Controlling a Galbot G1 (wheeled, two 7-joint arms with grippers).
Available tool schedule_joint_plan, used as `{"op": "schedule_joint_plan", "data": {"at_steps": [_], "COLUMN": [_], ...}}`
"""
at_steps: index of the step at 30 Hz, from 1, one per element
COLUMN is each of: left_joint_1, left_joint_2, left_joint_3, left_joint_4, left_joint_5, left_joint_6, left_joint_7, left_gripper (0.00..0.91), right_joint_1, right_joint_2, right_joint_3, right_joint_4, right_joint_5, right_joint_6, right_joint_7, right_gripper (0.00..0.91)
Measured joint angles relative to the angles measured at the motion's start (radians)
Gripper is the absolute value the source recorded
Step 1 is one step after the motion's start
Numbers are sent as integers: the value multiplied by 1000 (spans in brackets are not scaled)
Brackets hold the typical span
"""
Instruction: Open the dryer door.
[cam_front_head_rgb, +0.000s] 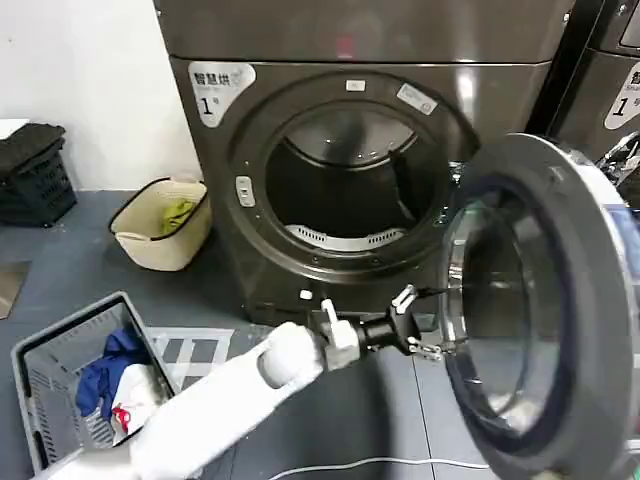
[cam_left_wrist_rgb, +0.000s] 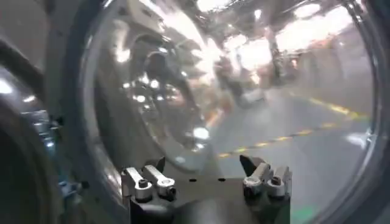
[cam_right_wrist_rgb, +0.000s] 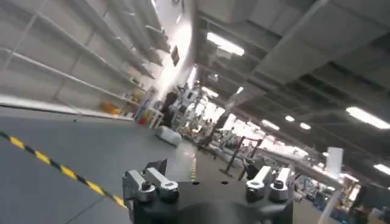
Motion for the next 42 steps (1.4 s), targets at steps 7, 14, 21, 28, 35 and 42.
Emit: {"op": "schedule_joint_plan", "data": {"at_steps": [7,14,21,28,35,42], "left_joint_1": [-75,-123,-143,-156,-175,-168], "left_joint_2": [-89,-175,-234,-277,-323,-307], "left_joint_3": [53,78,85,85,88,92], "left_joint_4": [83,169,231,273,320,295], "left_joint_5": [-2,-3,-2,2,3,-10], "left_joint_6": [-1,1,4,7,9,68], "left_joint_7": [0,0,1,2,2,-5], "left_gripper": [907,907,907,907,907,907], "right_joint_1": [-2,-4,-12,-17,-25,-22], "right_joint_2": [0,0,0,0,0,0], "right_joint_3": [38,69,90,98,109,99], "right_joint_4": [20,13,0,-17,-37,-65], "right_joint_5": [1,-8,-1,2,19,22], "right_joint_6": [3,-11,-10,2,16,18], "right_joint_7": [3,12,10,8,8,3], "right_gripper": [907,907,907,907,907,907]}}
